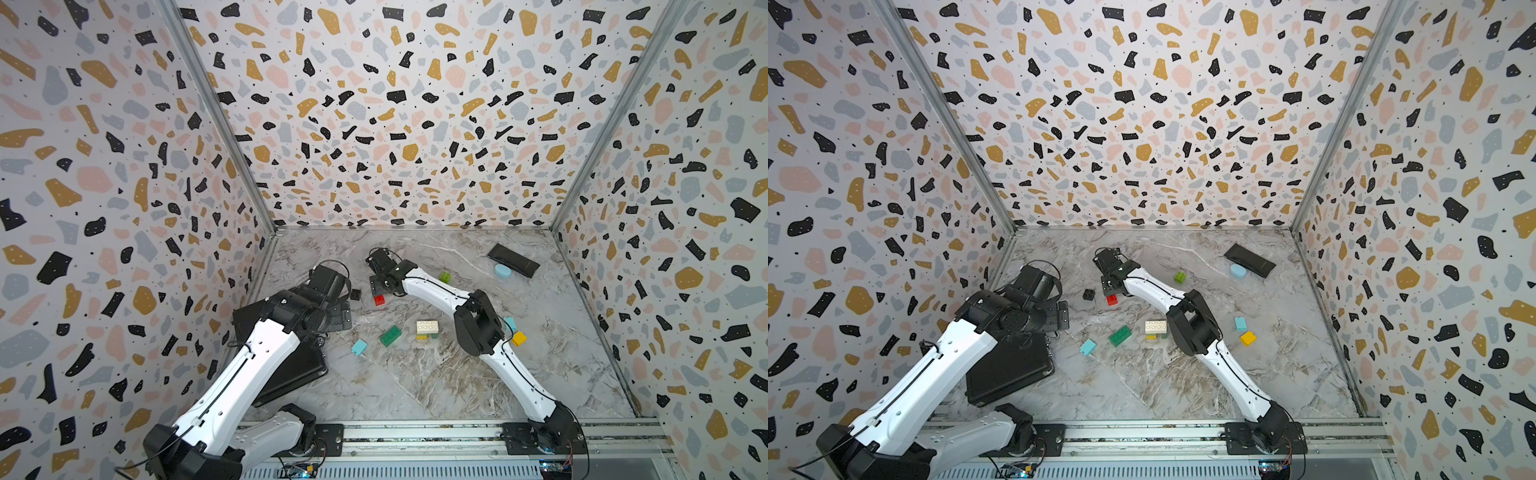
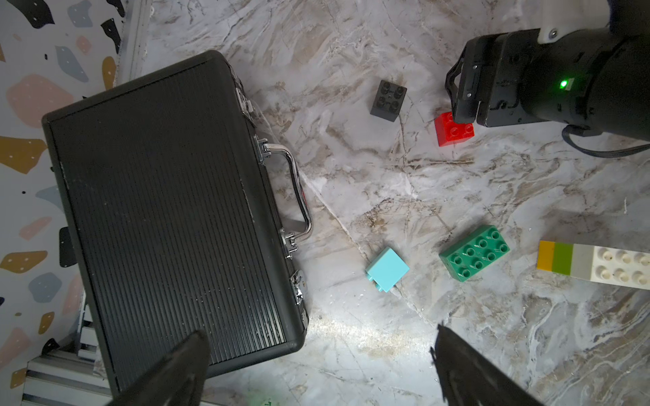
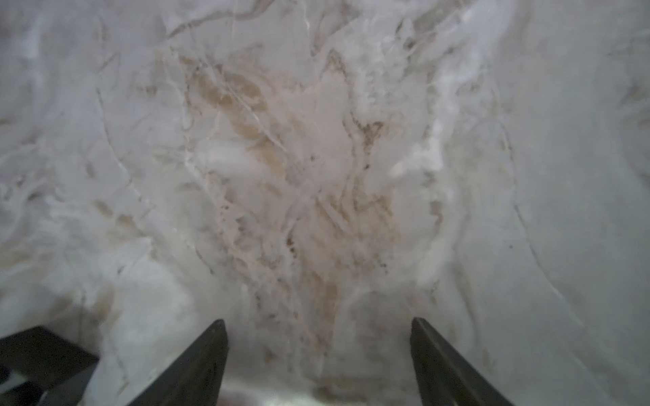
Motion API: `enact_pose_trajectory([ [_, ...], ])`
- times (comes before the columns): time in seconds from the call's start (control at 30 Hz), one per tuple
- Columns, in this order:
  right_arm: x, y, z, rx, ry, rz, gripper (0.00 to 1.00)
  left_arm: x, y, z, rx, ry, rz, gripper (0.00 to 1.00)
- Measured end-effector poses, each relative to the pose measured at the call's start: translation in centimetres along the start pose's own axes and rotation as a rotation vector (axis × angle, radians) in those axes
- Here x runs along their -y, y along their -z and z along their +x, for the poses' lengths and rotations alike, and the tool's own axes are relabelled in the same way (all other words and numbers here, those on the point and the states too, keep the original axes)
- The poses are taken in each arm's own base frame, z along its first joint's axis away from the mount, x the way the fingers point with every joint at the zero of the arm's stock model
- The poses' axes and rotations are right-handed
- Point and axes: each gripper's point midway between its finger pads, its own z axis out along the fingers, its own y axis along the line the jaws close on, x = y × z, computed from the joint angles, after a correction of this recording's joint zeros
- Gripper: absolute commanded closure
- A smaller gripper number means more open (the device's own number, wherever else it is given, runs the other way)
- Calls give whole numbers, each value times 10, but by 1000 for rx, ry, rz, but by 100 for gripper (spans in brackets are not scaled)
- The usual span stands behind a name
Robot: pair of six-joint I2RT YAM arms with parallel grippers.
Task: Assemble the letter h with lego
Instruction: Move the lego brick at the center of the board.
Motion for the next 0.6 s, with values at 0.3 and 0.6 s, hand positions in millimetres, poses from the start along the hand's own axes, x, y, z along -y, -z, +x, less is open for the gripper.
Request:
enact_pose_trajectory([
  [0.3,-36,26,15,8,90,-87,17,1,0,-1,7,7,15,1],
  [0.6,-48,31,22,-2,124,-101,29,1,1,-1,11,8,19,1],
])
